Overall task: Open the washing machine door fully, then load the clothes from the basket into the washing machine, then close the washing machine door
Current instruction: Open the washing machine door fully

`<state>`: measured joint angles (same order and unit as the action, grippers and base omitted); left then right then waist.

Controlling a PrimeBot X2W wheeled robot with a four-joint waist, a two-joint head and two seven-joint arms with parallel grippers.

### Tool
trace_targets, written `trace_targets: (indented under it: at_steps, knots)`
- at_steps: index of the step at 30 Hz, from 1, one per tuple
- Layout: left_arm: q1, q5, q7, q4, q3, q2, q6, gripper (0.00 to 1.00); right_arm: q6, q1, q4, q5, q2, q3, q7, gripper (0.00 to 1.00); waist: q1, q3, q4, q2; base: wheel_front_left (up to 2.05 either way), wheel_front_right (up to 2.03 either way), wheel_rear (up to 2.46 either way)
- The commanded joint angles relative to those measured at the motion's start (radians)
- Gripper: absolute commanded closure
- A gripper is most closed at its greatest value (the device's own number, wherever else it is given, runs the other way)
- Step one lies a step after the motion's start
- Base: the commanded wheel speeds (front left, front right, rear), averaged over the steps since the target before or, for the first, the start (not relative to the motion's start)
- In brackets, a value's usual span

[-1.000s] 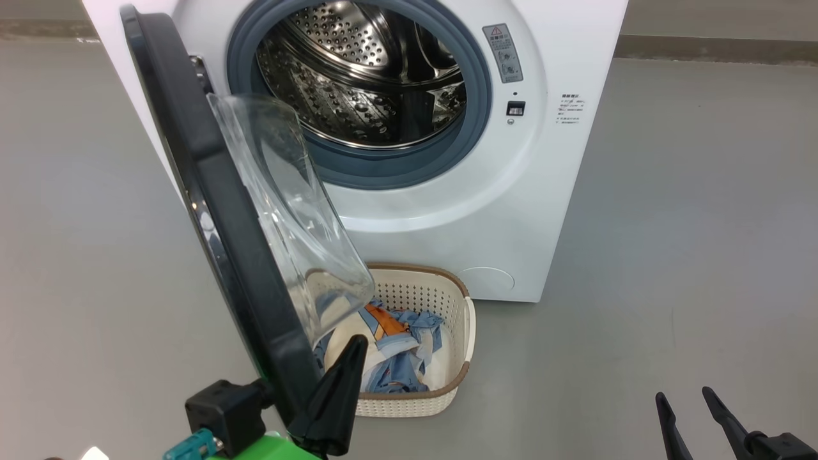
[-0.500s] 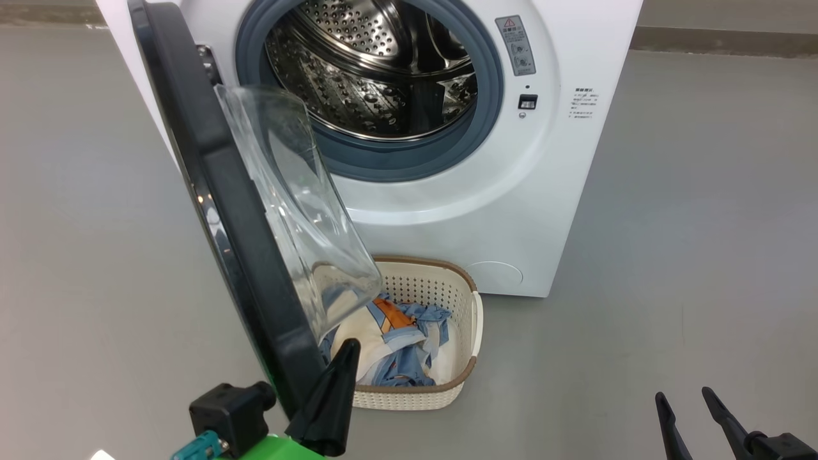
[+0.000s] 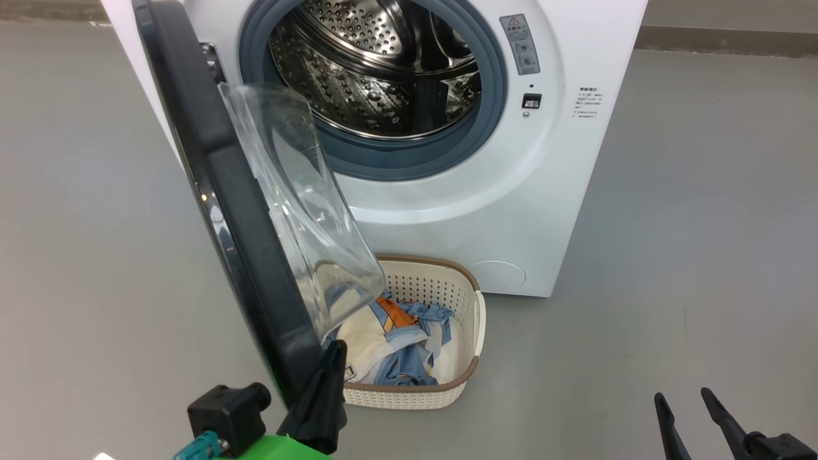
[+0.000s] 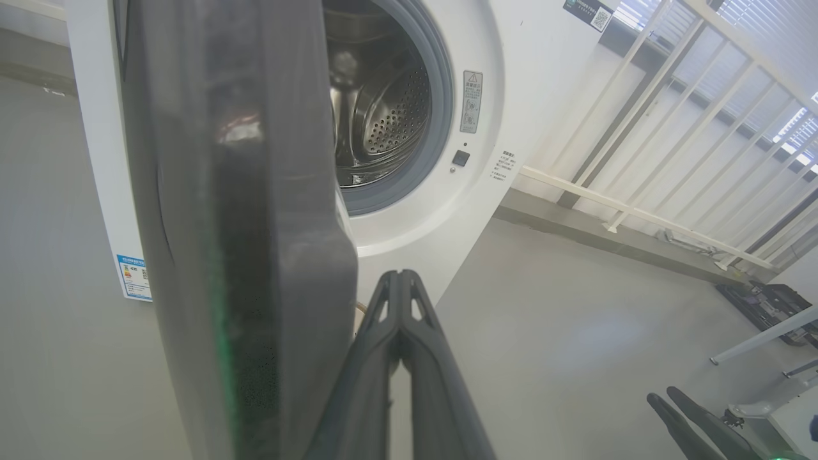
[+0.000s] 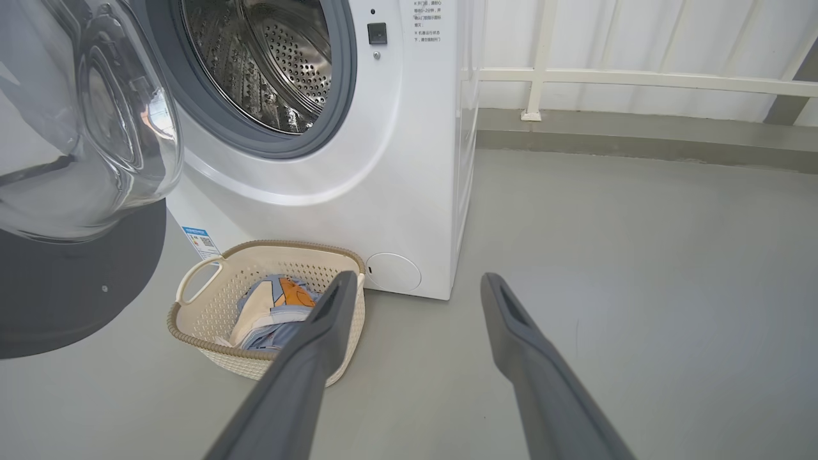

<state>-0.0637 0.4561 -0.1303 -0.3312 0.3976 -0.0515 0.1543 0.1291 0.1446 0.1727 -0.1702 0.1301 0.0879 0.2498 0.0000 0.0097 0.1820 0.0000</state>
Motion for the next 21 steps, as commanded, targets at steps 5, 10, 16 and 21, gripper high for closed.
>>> trace_targets:
  at_steps: [5,10,16,21]
  knots:
    - [0.043,-0.008,0.019,-0.007,-0.041,-0.005,0.009,1.00,0.002,-0.022,-0.022,-0.008,0.013,-0.018,0.012,0.00,0.0000,0.000,0.010,0.0000,0.00,0.00,0.00]
    - [0.048,-0.006,0.036,0.020,-0.051,-0.005,0.017,1.00,0.002,-0.022,-0.023,-0.008,0.011,-0.018,0.012,0.00,0.0000,0.000,0.018,0.0000,0.00,0.00,0.00]
    - [0.052,-0.004,0.049,0.037,-0.056,-0.004,0.027,1.00,0.002,-0.021,-0.022,-0.010,0.012,-0.019,0.012,0.00,0.0000,-0.001,0.024,0.0000,0.00,0.00,0.00]
    - [0.052,-0.004,0.054,0.042,-0.063,-0.005,0.036,1.00,0.002,-0.020,-0.021,-0.013,0.010,-0.022,0.012,0.00,0.0000,0.001,0.036,0.0000,0.00,0.00,0.00]
